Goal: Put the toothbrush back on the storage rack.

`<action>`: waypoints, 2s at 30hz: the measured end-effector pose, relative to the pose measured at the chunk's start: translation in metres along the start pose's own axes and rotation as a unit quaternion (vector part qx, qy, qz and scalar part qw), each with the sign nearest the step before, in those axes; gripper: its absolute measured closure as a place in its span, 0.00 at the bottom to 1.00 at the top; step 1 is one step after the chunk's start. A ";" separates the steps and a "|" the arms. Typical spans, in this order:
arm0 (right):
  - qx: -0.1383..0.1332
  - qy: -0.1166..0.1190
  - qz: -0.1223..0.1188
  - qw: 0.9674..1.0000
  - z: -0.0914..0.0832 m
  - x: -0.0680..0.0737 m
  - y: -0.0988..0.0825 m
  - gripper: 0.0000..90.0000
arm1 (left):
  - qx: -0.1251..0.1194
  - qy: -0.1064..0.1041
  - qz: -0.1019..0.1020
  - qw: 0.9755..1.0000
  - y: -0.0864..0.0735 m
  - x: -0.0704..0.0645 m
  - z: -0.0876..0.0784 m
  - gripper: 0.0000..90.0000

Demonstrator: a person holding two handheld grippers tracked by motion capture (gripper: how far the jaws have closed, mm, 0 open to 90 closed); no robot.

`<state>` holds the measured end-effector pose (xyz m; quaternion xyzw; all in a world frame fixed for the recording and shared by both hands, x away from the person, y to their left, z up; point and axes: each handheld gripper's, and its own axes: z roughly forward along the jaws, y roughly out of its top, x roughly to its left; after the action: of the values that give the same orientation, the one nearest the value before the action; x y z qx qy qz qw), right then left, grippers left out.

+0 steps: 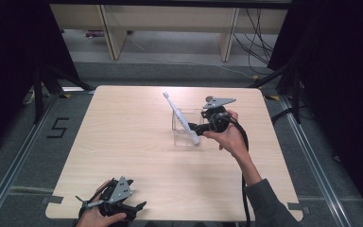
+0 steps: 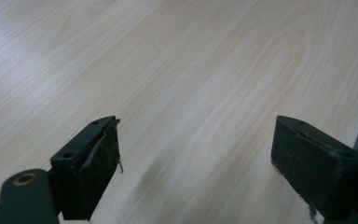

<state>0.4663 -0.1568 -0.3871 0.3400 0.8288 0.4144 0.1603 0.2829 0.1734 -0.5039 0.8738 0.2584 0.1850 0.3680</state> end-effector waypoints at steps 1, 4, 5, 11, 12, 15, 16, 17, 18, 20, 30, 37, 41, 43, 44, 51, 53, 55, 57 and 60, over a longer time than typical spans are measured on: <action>-0.004 0.000 -0.006 1.000 -0.001 -0.002 0.000 0.33 | 0.000 0.003 0.001 1.000 0.000 0.000 0.000 0.17; -0.008 -0.001 -0.011 1.000 -0.001 -0.002 -0.002 0.33 | -0.006 -0.002 -0.006 1.000 -0.001 0.000 0.001 0.17; -0.007 -0.004 -0.011 1.000 -0.002 -0.002 -0.002 0.33 | -0.006 -0.005 -0.006 1.000 -0.001 0.000 0.001 0.17; -0.006 0.003 -0.008 1.000 -0.006 -0.001 -0.006 0.33 | -0.006 -0.005 -0.007 1.000 -0.001 0.000 0.001 0.17; -0.006 0.000 -0.012 1.000 -0.008 -0.001 -0.007 0.32 | -0.005 -0.003 -0.004 1.000 0.000 0.000 0.001 0.17; -0.005 0.001 0.003 1.000 -0.012 0.001 -0.011 0.31 | -0.004 -0.006 -0.003 1.000 0.000 0.000 0.001 0.17; -0.008 0.005 -0.005 1.000 -0.013 0.000 -0.013 0.31 | 0.004 -0.005 0.002 1.000 0.000 0.001 0.000 0.17; -0.011 0.006 0.001 1.000 -0.015 0.001 -0.014 0.31 | -0.005 -0.003 -0.004 1.000 -0.001 0.000 0.001 0.17; -0.020 0.006 -0.008 1.000 -0.016 -0.001 -0.016 0.31 | -0.004 -0.006 -0.004 1.000 -0.001 0.000 0.001 0.17; -0.024 0.006 0.000 1.000 -0.018 0.000 -0.019 0.31 | -0.006 -0.002 -0.005 1.000 -0.001 0.000 0.001 0.17; -0.025 0.001 -0.003 1.000 -0.030 -0.004 -0.034 0.29 | -0.006 0.000 -0.003 1.000 0.000 0.001 0.000 0.17; -0.026 0.003 0.013 1.000 -0.033 -0.002 -0.043 0.26 | -0.007 0.000 -0.004 1.000 0.000 0.000 0.000 0.17; -0.031 0.002 0.013 0.999 -0.032 -0.001 -0.048 0.25 | -0.010 -0.001 -0.006 1.000 0.000 0.001 0.000 0.17; -0.027 0.000 0.013 1.000 -0.034 0.000 -0.050 0.25 | -0.011 -0.002 -0.006 1.000 0.000 0.000 0.000 0.17; -0.028 0.003 0.012 1.000 -0.034 0.000 -0.051 0.25 | -0.011 -0.002 -0.006 1.000 0.000 0.000 0.000 0.17; -0.029 0.004 0.009 1.000 -0.035 0.003 -0.060 0.25 | -0.008 0.000 -0.005 1.000 0.000 0.000 0.000 0.17; -0.031 0.003 0.011 0.999 -0.034 0.004 -0.062 0.25 | -0.009 -0.001 -0.005 1.000 0.000 0.000 0.000 0.17; -0.032 0.006 0.017 0.999 -0.035 0.006 -0.064 0.25 | -0.005 -0.001 -0.005 1.000 0.000 0.000 0.000 0.17; -0.031 0.006 0.021 0.999 -0.035 0.007 -0.066 0.25 | -0.004 0.000 -0.003 1.000 0.000 0.001 0.000 0.17; -0.032 0.011 0.008 0.999 -0.035 0.007 -0.068 0.25 | -0.004 0.000 -0.004 1.000 0.000 0.001 0.000 0.17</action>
<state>0.4131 -0.2014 -0.4197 0.3370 0.8142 0.4453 0.1589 0.2833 0.1740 -0.5041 0.8712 0.2609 0.1849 0.3724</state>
